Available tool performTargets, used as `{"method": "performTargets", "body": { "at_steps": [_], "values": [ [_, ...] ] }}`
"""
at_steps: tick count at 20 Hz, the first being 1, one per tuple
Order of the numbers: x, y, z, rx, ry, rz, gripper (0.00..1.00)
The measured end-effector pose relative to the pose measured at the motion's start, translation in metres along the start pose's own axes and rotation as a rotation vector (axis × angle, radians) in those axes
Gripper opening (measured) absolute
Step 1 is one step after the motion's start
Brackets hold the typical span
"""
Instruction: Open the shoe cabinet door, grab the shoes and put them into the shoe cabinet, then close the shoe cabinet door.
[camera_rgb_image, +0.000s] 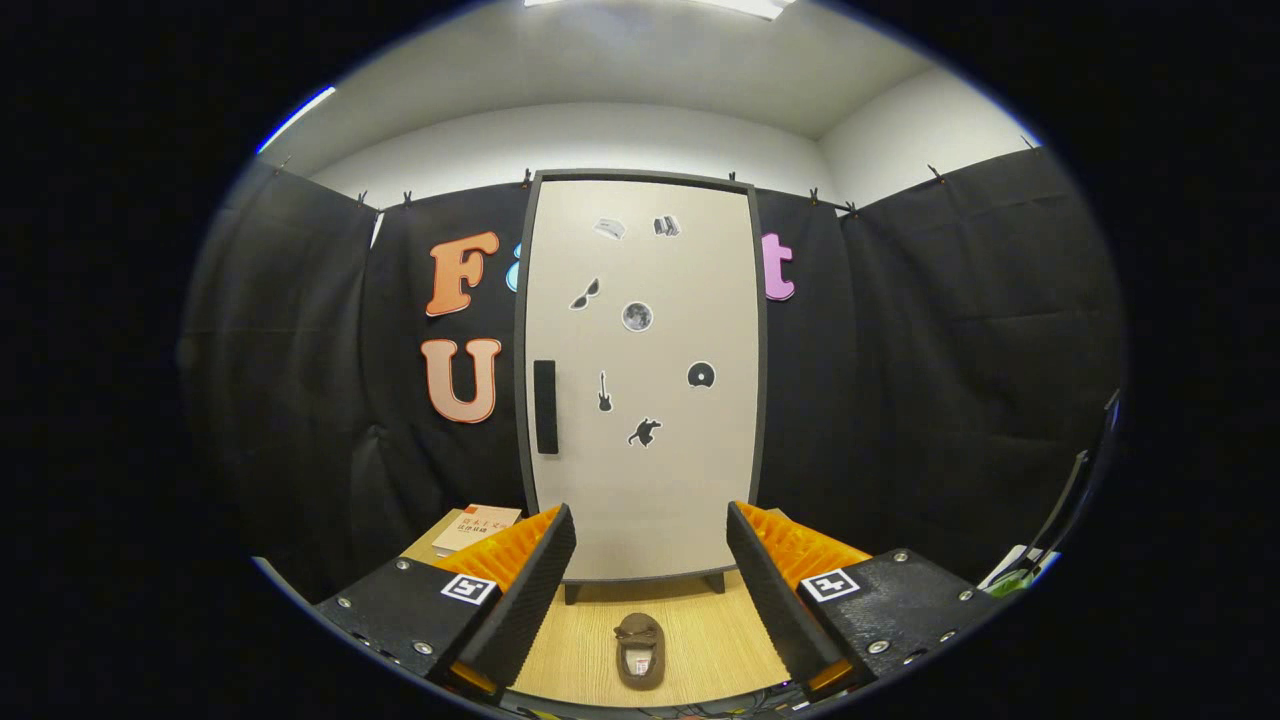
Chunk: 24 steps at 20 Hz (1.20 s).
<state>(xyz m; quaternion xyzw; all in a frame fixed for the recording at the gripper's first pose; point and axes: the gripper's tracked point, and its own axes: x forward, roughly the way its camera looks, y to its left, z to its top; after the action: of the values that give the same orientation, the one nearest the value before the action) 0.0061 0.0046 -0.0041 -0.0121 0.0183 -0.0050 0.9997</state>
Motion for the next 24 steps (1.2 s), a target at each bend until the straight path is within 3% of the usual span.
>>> {"method": "performTargets", "body": {
  "at_steps": [10,24],
  "values": [
    [0.028,0.016,0.004,-0.002,0.003,0.037,0.95],
    [0.166,0.120,0.018,-0.002,-0.003,0.227,0.95]
  ]
}}
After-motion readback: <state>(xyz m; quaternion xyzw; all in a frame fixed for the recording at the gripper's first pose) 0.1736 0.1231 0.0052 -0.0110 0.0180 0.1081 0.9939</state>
